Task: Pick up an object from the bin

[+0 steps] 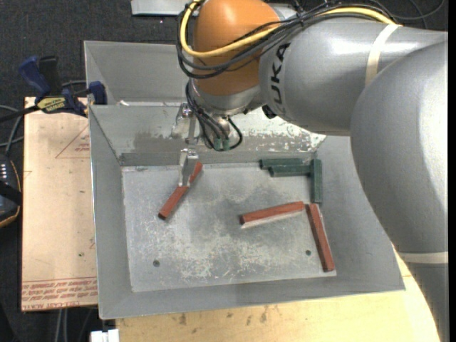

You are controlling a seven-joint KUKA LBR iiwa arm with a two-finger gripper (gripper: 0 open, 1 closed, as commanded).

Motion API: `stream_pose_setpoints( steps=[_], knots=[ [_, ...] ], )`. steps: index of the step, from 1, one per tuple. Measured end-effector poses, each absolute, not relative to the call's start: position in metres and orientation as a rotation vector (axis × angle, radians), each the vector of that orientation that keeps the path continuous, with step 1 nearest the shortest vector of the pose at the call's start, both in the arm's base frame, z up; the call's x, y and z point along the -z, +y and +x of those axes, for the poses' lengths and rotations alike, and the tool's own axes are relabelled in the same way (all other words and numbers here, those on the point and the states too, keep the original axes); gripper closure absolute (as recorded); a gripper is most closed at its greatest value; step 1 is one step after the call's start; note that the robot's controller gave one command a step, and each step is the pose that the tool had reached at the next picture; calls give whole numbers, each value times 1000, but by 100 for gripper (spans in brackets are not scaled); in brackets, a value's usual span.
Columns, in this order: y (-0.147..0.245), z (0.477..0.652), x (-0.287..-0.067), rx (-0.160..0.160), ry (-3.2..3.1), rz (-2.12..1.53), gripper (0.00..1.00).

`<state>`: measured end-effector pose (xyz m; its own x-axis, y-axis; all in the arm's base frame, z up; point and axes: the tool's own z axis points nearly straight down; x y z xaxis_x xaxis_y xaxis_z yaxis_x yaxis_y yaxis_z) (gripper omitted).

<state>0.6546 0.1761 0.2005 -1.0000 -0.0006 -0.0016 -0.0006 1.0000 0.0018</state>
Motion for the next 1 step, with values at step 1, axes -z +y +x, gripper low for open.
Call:
stream_pose_setpoints(
  steps=[1],
  knots=[
    [175,645,-152,-3,3133,-140,0]
  ],
)
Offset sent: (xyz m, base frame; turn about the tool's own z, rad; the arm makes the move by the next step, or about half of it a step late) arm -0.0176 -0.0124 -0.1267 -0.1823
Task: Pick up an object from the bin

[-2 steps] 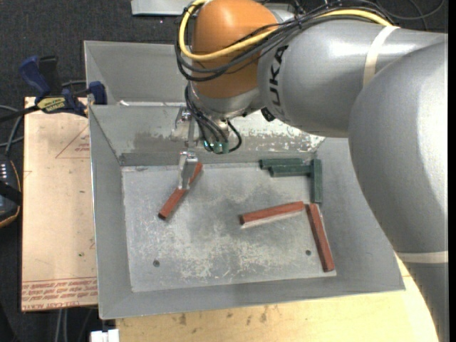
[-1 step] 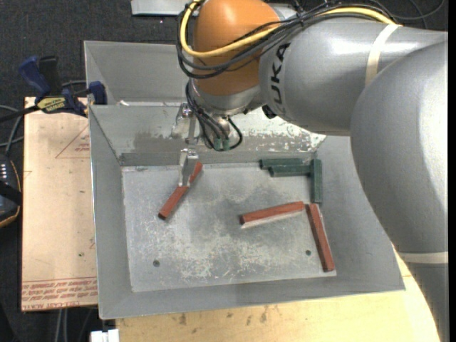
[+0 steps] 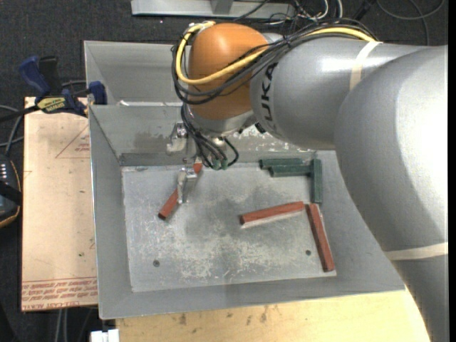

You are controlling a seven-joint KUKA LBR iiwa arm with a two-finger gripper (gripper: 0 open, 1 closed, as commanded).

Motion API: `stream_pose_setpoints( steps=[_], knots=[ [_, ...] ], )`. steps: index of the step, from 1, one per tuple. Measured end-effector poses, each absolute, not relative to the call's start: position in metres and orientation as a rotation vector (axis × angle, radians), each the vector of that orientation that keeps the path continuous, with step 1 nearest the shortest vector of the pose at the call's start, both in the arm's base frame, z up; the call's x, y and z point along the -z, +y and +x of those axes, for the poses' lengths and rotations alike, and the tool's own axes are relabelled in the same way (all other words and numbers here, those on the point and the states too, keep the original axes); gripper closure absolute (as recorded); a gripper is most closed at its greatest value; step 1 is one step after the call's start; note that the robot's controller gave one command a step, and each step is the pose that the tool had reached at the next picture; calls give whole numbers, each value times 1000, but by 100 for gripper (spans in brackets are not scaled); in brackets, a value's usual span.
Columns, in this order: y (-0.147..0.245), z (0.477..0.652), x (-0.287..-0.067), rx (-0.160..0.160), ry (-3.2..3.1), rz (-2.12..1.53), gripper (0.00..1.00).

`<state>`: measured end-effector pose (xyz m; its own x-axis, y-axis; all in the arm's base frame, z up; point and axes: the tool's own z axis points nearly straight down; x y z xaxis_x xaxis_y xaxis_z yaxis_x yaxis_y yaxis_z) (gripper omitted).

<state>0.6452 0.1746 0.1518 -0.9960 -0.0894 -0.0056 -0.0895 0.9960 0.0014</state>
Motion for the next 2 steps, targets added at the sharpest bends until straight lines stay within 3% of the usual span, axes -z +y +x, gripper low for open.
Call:
stream_pose_setpoints(
  steps=[1,2],
  knots=[
    [165,641,-79,-6,3117,-282,100],
    [165,641,-79,-6,3117,-281,100]
  ],
)
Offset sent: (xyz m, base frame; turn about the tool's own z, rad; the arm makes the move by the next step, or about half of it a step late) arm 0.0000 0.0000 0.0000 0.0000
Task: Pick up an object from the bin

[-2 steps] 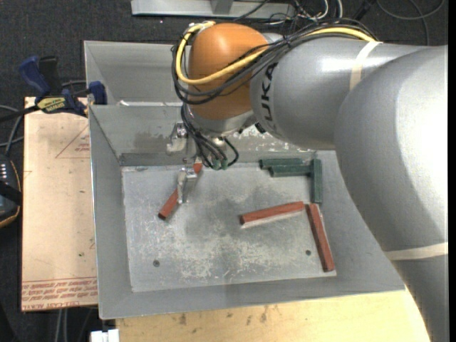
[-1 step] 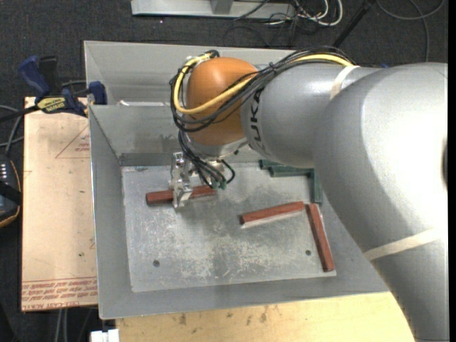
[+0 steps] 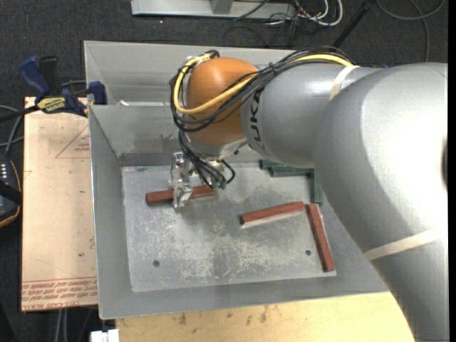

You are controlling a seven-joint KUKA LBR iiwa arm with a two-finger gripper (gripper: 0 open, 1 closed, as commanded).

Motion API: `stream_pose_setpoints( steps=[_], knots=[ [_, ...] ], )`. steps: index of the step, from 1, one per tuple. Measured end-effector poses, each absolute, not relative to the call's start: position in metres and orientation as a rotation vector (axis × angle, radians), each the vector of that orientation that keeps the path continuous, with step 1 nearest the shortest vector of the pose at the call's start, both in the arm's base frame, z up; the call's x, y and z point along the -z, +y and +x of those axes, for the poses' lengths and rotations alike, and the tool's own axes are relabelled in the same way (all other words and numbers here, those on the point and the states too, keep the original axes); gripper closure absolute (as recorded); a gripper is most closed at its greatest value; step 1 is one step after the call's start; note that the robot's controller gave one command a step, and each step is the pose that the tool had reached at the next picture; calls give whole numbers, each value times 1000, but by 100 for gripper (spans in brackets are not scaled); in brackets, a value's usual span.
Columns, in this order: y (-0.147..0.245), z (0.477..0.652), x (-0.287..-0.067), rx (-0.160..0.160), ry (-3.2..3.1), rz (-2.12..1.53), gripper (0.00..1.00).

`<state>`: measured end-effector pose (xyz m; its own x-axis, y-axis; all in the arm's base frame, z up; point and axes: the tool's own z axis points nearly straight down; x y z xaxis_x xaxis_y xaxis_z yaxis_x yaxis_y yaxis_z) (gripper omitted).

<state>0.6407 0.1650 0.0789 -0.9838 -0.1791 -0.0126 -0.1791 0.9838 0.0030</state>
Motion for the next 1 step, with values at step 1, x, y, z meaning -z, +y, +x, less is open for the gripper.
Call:
stream_pose_setpoints(
  steps=[1],
  knots=[
    [191,645,-245,-4,3117,-317,100]
  ],
)
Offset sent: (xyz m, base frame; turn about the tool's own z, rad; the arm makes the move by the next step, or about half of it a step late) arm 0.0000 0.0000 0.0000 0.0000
